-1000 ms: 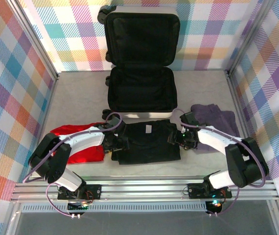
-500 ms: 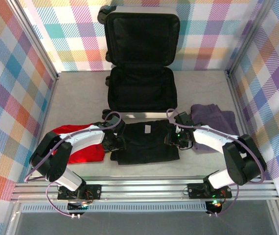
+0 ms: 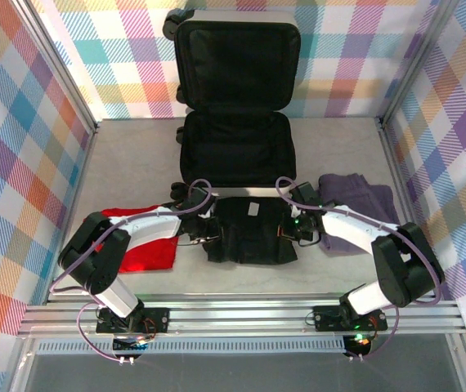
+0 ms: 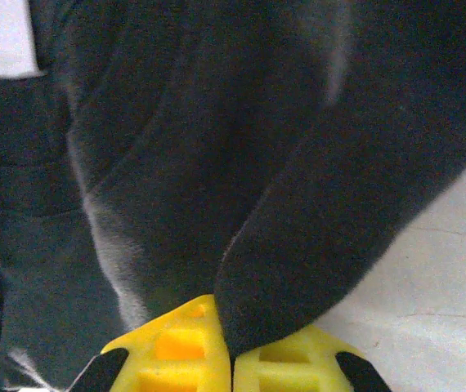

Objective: Pack the luggage

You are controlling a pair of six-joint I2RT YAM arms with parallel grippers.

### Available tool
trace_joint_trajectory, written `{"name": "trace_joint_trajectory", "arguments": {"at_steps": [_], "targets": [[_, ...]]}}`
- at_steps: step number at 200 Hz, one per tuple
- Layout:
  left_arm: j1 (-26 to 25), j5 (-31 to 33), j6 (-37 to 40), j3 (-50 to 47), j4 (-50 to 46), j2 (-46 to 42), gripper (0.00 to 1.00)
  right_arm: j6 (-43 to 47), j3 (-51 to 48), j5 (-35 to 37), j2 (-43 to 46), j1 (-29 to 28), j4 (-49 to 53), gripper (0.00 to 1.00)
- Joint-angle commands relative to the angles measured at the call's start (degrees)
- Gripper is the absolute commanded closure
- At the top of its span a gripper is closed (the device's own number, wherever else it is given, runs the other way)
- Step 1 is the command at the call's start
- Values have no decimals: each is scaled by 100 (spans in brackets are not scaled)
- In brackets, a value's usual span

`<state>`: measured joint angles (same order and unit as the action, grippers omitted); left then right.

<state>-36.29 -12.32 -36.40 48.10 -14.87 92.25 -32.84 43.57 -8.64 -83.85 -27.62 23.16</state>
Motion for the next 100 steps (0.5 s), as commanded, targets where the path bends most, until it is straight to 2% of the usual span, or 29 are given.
{"name": "trace_joint_trajectory", "arguments": {"at_steps": [1,6,54,100], "targets": [[-79,-415,113,342,458,-180,97,267,313,-122,324,-42,347,100],[-80,-399,141,407,315,-232,100,302,376,-107,410,-35,442,100],[-97,-58,469,1158,-1204,-919,100,661,1139,-94,988,-42,1294,100],[-47,231,738,1922,-1925,-1339,100,916,1887,-78,1126,-33,1563,100]]}}
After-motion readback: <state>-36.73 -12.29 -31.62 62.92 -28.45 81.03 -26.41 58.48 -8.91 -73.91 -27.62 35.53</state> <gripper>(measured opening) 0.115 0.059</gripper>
